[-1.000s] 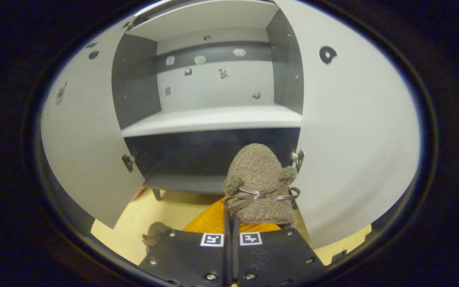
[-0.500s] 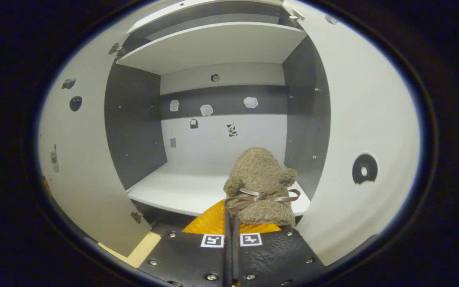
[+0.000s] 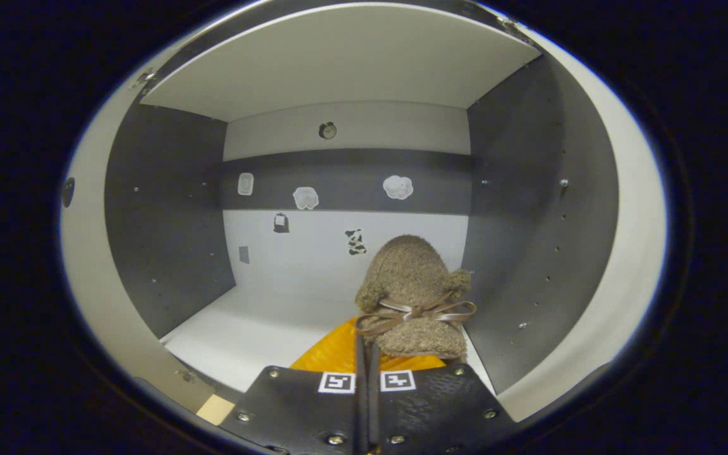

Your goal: Grab one shoe with the right hand and put it into the shoe cabinet, grab the other shoe with the left hand and put it into the shoe cabinet; then close the right door with the right hand and the left door with the left hand.

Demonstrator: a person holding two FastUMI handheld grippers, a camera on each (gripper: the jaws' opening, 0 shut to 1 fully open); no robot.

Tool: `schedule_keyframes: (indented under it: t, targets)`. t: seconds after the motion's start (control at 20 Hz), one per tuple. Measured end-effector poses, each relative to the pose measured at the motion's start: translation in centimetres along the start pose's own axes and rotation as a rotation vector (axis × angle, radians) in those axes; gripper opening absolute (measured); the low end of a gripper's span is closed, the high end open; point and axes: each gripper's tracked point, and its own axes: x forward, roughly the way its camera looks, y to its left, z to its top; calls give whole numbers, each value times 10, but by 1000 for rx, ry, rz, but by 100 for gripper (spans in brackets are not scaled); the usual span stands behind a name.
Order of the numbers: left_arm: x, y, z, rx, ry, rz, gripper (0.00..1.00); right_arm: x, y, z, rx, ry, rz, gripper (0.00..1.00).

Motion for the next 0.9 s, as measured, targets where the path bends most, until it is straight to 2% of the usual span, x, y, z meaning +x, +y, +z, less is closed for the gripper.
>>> schedule_keyframes:
  t: [0.25,0.5,0.7,0.9]
  targets:
    - [1,1,-5,40,33,1,95,41,-9,-29,8,77,-33,0]
    - [-2,4,-6,111,27,9,94,63,-8,-42,-46,115,-49,0]
    - [-8,6,-9,80,31,9,94,69,0,-56,-93,142,-49,1]
    - [-14,8,-18,68,49,5,94,72,4,-71,-76,197,-45,0]
